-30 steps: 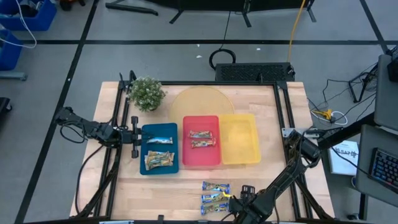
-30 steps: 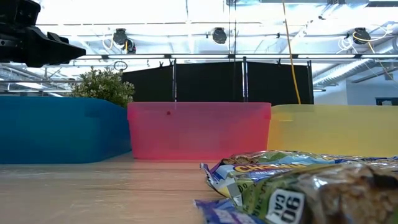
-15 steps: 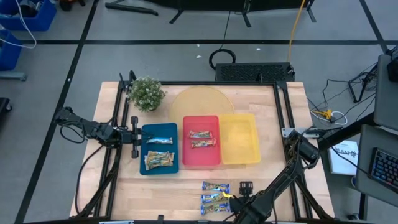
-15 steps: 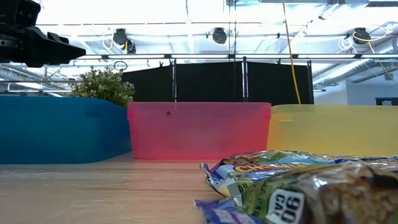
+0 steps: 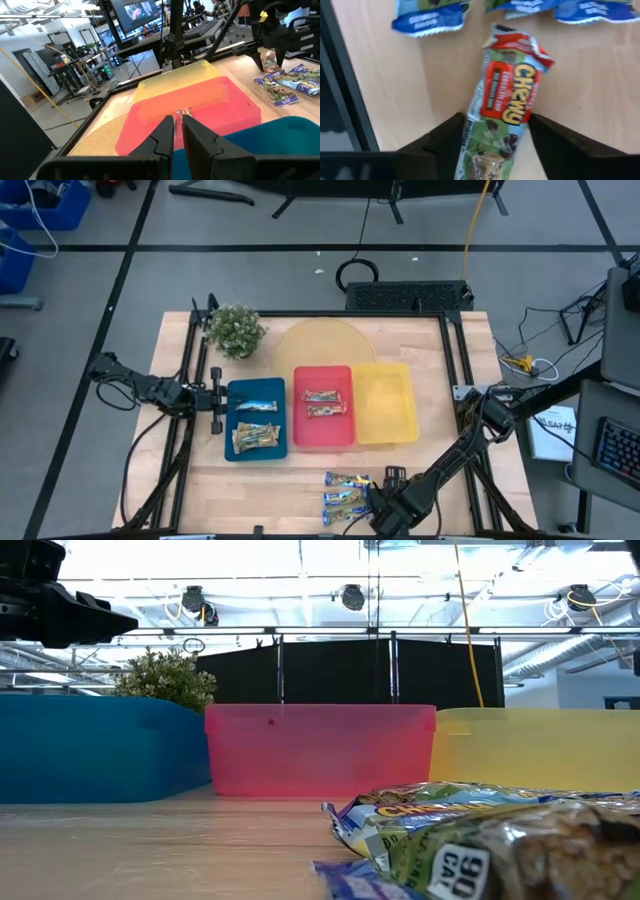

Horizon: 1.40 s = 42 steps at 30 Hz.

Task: Pick and place Granola Bars by type
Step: Put the red granola bar into the red bin

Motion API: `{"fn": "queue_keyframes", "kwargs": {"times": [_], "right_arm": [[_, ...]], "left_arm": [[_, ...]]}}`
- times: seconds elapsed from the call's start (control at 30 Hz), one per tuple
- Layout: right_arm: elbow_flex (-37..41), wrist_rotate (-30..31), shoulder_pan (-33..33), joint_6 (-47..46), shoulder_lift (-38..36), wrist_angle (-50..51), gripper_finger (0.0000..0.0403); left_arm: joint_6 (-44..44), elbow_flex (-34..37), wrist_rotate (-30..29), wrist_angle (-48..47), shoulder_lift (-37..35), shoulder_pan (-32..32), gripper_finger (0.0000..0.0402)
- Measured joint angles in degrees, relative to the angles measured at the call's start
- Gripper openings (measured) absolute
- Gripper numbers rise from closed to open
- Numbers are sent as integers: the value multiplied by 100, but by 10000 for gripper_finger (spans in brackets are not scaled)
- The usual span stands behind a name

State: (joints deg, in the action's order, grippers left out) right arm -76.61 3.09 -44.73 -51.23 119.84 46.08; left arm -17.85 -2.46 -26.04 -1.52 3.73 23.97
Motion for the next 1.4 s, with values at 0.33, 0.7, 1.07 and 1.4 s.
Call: {"fn": "queue_keyframes", "kwargs": {"times": [0.33, 0.7, 1.07, 1.4], "right_arm": [[26, 214, 11, -161, -547, -204, 96], [50, 1189, 582, 1092, -2108, -80, 87], [28, 263, 3300, 3727, -2641, -532, 67], [15, -589, 4363, 5631, -1995, -2144, 65]], "left_arm": [[4, 0, 0, 2, -1, 0, 47], [9, 0, 0, 10, 0, 0, 47], [-175, 0, -3, 9, -1, 0, 47], [-304, 0, -1, 9, 2, 0, 47]]}}
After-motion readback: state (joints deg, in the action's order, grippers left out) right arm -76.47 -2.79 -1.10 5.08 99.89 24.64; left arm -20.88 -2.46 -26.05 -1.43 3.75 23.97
